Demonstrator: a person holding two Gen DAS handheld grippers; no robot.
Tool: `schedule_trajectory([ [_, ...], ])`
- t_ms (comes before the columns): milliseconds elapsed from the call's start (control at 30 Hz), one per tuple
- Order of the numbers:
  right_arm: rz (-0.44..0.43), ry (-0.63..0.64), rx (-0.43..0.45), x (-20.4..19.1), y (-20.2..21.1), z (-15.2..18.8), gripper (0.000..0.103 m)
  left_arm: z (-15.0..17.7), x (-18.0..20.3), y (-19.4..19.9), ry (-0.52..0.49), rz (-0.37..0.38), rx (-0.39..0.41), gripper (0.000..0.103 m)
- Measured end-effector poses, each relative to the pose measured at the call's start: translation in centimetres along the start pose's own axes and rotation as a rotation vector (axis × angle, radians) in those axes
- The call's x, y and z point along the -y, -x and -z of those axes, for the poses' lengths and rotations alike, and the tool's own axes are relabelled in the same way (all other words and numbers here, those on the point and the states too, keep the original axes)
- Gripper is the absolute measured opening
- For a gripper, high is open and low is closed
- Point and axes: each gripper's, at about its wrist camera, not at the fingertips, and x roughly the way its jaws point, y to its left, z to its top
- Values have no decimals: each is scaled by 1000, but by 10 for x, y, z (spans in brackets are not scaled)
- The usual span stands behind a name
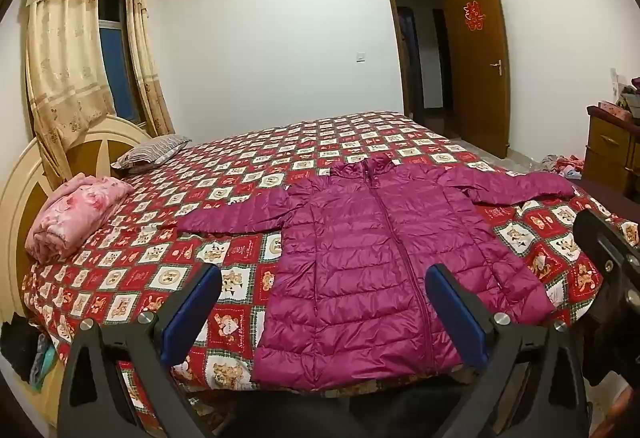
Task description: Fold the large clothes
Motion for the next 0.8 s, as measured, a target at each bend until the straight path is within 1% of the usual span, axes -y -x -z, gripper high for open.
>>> schedule_trajectory([
  [200, 11, 20, -3, 0, 0, 0, 103, 0, 1, 3, 14, 20, 2, 102],
  [300, 8, 22, -5, 0, 0, 0, 103, 2, 5, 1, 9, 15, 4, 102],
  [800, 6, 18, -4, 0, 0, 0, 103, 2, -2, 2, 24, 22, 0, 102],
])
